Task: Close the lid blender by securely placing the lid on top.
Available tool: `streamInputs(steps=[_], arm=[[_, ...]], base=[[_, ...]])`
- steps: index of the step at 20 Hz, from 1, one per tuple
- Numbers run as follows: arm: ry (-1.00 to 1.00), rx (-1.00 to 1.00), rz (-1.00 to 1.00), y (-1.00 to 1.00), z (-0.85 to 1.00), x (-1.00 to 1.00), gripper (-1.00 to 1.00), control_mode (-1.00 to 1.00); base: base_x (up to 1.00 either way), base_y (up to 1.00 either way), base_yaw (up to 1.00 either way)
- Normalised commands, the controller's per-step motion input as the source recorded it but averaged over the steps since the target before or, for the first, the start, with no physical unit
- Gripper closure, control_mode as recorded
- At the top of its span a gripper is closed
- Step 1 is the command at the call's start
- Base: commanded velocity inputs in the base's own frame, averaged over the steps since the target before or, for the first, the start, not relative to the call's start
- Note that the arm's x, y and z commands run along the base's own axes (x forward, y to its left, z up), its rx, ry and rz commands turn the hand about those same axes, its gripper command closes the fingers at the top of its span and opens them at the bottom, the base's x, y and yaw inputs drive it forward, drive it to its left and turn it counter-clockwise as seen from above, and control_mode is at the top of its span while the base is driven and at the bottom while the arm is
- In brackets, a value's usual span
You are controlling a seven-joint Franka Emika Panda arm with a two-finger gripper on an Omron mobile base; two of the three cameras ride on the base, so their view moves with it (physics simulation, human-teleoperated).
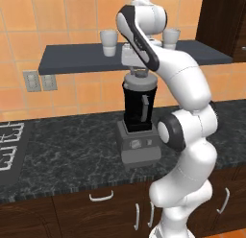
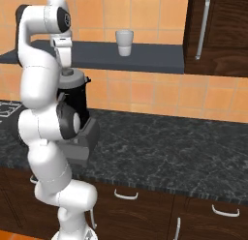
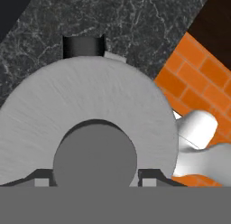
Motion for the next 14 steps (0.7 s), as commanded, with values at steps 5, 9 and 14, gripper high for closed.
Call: streamInputs(steps=[5,9,14], arm=[[0.01,0.0,-0.03,0.0,0.1,-0.01,-1.0,-1.0],[0.0,-0.02,-0.05,0.03,0.38,-0.34,-1.0,-1.0],[0.0,-0.04,-0.06,0.12,0.35,-0.68,-1.0,-1.0]], base=[[0.0,0.0,0.0],[0.0,0.0,0.0],[0.0,0.0,0.0]])
